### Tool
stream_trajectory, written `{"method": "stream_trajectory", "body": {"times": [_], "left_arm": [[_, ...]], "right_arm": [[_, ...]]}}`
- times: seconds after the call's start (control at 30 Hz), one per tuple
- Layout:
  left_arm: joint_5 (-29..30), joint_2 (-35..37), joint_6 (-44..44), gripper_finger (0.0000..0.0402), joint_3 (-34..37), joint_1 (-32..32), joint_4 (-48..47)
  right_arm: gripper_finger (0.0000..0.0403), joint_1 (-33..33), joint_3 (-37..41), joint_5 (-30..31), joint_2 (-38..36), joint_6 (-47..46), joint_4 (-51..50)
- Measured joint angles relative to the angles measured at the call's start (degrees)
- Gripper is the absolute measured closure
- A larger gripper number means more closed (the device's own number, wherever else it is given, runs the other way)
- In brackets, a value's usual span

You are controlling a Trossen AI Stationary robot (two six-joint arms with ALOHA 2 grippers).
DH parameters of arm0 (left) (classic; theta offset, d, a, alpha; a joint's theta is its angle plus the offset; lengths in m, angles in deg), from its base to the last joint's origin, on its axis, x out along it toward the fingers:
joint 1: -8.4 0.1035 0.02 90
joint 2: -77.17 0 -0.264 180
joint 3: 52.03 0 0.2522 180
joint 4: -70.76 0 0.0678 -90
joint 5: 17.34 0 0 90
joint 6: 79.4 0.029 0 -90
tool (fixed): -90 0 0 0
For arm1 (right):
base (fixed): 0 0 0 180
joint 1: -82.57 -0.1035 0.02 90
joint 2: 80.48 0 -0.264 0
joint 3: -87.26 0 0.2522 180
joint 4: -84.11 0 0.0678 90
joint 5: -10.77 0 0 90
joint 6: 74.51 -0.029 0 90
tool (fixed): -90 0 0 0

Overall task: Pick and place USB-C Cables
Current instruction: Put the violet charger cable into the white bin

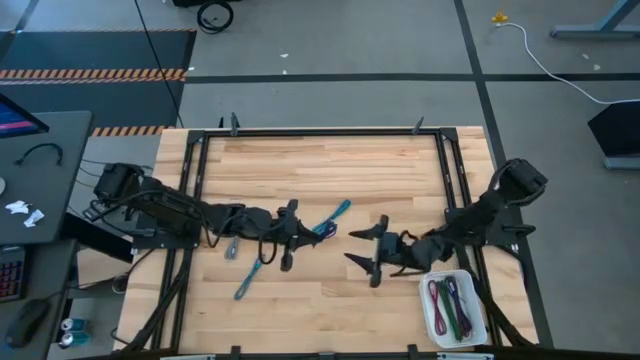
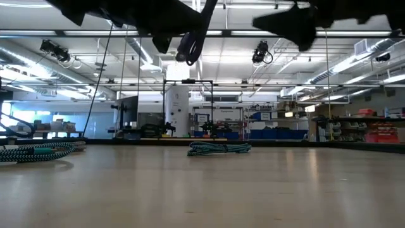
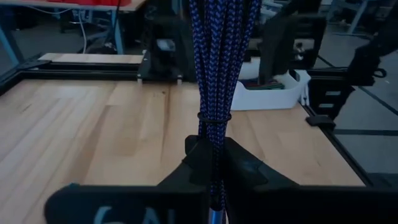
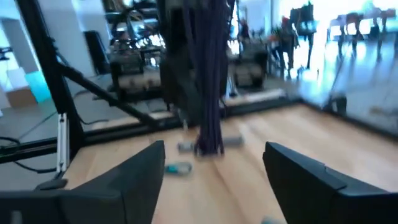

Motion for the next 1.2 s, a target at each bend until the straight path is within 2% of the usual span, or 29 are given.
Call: {"method": "stream_trajectory", "body": {"times": [0.1, 0.23, 0.43, 0.63, 0.73, 0.9, 1.03, 1.2], "left_arm": [[0.0, 0.0, 0.0, 0.0377, 0.0, -0.1, 0.1], [0.0, 0.0, 0.0, 0.0369, 0.0, 0.0, 0.1], [0.0, 0.0, -0.1, 0.0377, 0.0, 0.0, 0.2], [0.0, 0.0, -0.1, 0.0367, 0.0, 0.0, 0.4], [0.0, 0.0, -0.1, 0.0368, 0.0, 0.0, 0.8], [0.0, 0.0, -0.1, 0.0375, 0.0, 0.0, 1.1], [0.0, 0.0, -0.1, 0.0366, 0.0, 0.0, 1.4], [-0.1, 0.1, -0.1, 0.0367, 0.0, 0.0, 2.2]], "right_arm": [[0.0119, 2.3, -3.5, -4.5, 0.0, 5.2, -1.3], [0.0127, 4.2, -7.3, -4.8, 0.0, 8.1, -2.9], [0.015, 7.0, -9.0, -5.2, 0.0, 6.8, -4.2], [0.0169, 9.9, -9.0, -15.5, 0.0, 4.6, -4.3], [0.0182, 11.0, -9.0, -17.2, 0.0, 4.1, -4.4], [0.0216, 13.0, -9.0, -22.5, 0.0, 4.5, -4.4], [0.0249, 14.6, -9.0, -25.7, 0.0, 4.2, -4.4], [0.0313, 15.9, -9.0, -29.1, 0.0, 4.6, -4.1]]}}
